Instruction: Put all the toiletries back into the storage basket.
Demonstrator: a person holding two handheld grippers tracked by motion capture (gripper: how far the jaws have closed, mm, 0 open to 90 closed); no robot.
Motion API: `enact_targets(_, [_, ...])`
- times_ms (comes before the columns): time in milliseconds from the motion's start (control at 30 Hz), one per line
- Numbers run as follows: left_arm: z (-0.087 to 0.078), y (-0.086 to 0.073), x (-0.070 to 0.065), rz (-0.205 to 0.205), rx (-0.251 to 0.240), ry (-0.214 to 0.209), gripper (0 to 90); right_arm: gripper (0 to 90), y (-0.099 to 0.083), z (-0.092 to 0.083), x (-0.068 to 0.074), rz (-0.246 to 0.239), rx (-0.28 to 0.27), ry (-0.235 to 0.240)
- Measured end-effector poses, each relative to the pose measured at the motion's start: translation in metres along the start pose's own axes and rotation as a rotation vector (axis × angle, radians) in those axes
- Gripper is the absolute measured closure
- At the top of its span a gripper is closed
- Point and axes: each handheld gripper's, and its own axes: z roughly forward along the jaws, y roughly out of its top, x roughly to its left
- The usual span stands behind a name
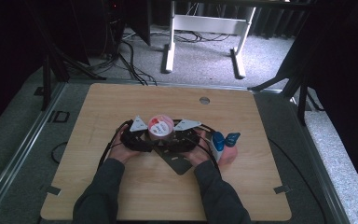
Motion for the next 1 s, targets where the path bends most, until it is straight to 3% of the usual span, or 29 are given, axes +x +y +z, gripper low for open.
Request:
enact_targets(367, [0.005, -0.006, 0.001, -0.001, 0.031, 0.015, 22.5, 26.2, -0.004, 0.009, 0.000, 0.012, 0.029, 0.006])
enact_targets(833, [0.010, -0.014, 0.000, -0.020, 0.038, 0.021, 24.4, 28.2, -0.011, 0.017, 0.003, -0.007, 0.066, -0.010])
enact_targets(1000, [0.009, -0.014, -0.001, -0.026, 0.033, 0.028, 25.7, 29.1, -0.012, 0.017, 0.004, 0.008, 0.065, -0.015])
